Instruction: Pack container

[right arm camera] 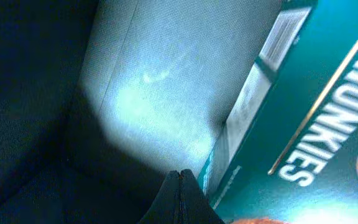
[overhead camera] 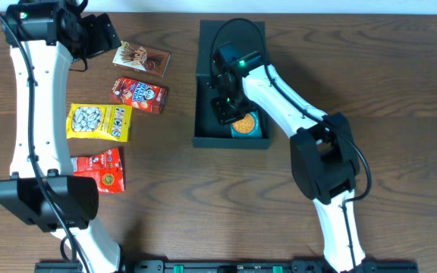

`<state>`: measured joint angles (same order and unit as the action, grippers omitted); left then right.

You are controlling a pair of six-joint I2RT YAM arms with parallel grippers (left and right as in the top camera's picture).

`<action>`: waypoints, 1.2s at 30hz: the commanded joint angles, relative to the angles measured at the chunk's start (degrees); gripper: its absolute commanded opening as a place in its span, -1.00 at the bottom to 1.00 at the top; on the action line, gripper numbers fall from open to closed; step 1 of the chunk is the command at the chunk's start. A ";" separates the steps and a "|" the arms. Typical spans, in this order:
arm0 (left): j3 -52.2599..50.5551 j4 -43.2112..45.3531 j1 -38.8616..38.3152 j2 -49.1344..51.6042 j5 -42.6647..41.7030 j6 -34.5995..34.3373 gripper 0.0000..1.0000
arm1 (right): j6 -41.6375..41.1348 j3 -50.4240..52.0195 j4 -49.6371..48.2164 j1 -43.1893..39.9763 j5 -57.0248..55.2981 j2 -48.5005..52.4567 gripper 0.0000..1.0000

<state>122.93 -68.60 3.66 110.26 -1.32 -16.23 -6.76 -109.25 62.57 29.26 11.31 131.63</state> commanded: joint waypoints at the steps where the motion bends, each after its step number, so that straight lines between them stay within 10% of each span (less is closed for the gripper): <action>1: 1.01 -0.15 0.07 -0.11 -0.17 1.03 0.95 | -1.40 0.13 -2.32 -0.13 1.42 0.37 -0.97; 23: 0.98 -0.39 0.07 -0.11 -0.17 1.01 0.95 | -16.81 0.13 -3.34 -1.22 -15.61 0.37 -0.97; 36: 0.96 0.07 -0.35 5.79 0.79 -1.88 0.92 | -6.01 -6.34 -1.64 -1.77 2.38 -1.66 -0.97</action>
<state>123.00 -68.27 3.62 112.03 -1.04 -16.56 -14.66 -111.92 60.73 28.62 10.04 131.63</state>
